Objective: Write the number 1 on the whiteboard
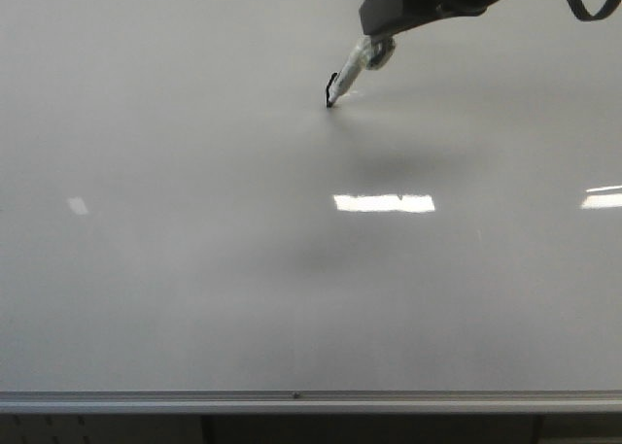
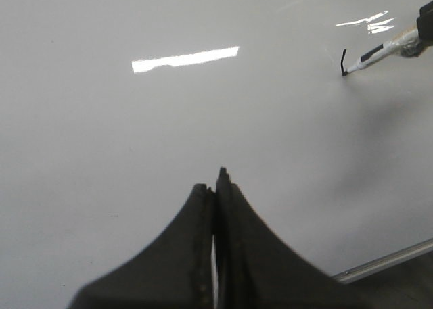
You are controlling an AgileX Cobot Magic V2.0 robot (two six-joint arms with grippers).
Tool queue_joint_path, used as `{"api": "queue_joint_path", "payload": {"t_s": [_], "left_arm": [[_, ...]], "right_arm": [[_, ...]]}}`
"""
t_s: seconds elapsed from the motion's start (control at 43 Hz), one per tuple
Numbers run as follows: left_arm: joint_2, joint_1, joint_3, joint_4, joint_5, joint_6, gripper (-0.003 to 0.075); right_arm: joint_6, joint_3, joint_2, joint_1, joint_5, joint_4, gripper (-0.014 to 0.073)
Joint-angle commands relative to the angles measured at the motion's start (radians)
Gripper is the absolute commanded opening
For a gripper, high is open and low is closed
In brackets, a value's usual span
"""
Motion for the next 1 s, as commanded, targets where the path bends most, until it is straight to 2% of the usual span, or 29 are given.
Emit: {"api": "queue_joint_path", "payload": {"t_s": [0.0, 0.511, 0.72, 0.836, 0.906, 0.976], "left_arm": [[0.002, 0.002, -0.029, -0.011, -0.078, -0.009, -0.0020], [0.002, 0.002, -0.029, -0.011, -0.078, -0.009, -0.0020], [0.002, 0.002, -0.029, -0.011, -0.078, -0.009, -0.0020], [0.002, -0.006, -0.030, -0.009, -0.068, 0.017, -0.0015], [0.006, -0.026, -0.043, -0.009, -0.050, 0.065, 0.0027], [0.024, -0.064, -0.072, -0.009, -0.016, 0.089, 0.0130]], "right_arm": [[-0.012, 0.003, -0.030, -0.002, -0.040, -0.005, -0.0060], [-0.012, 0.051, -0.020, -0.001, 0.043, -0.005, -0.0060], [-0.012, 0.049, -0.196, -0.004, 0.194, -0.005, -0.0060], [-0.007, 0.024, -0.279, -0.008, 0.358, -0.005, -0.0060], [0.001, 0.003, -0.297, -0.008, 0.464, -0.005, -0.0060], [0.007, -0.021, -0.295, -0.008, 0.575, -0.006, -0.0060]]}}
